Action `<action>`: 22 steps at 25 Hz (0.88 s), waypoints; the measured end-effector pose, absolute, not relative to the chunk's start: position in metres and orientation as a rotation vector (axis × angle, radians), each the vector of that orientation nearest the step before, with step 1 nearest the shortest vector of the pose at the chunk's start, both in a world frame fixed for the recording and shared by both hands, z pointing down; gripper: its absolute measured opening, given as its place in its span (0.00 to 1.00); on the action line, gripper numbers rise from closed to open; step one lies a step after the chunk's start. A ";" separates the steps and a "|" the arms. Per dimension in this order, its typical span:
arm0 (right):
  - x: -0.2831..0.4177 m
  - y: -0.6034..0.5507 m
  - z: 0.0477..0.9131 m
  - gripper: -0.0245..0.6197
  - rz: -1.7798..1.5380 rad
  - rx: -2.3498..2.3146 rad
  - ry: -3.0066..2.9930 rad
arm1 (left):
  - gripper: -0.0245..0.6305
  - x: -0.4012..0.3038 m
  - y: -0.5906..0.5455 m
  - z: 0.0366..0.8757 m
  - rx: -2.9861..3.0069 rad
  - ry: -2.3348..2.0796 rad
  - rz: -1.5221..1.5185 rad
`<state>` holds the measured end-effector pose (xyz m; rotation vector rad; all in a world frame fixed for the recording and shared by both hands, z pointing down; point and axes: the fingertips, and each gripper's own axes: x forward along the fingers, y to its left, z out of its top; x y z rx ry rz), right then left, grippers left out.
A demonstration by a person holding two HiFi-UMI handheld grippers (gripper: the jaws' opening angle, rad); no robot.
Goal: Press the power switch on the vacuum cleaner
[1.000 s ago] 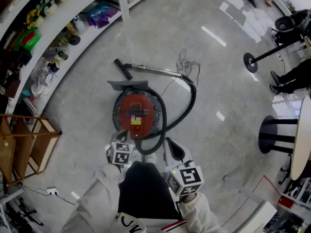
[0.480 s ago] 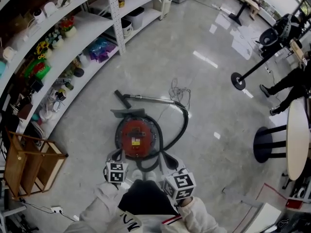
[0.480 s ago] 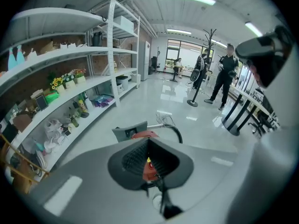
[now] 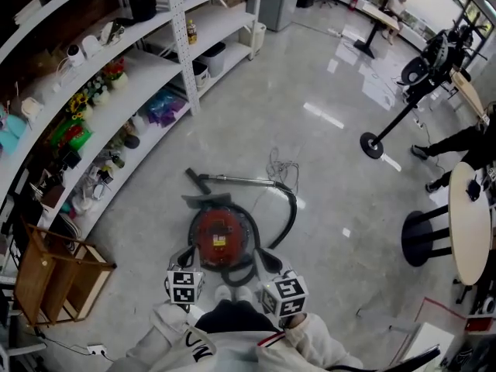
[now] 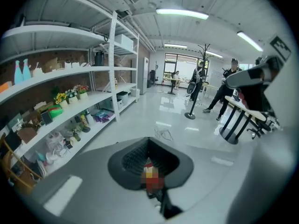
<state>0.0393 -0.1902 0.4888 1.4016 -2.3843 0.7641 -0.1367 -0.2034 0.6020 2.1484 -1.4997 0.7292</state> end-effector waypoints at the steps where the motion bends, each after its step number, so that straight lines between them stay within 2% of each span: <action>1: 0.041 -0.191 0.485 0.04 0.756 1.409 -2.387 | 0.04 -0.136 -0.204 0.593 2.167 -1.502 0.719; 11: 0.047 -0.204 0.454 0.04 0.685 1.470 -2.432 | 0.04 -0.143 -0.217 0.532 2.272 -1.570 0.630; 22: 0.063 -0.206 0.430 0.04 0.626 1.516 -2.470 | 0.04 -0.125 -0.213 0.505 2.318 -1.582 0.568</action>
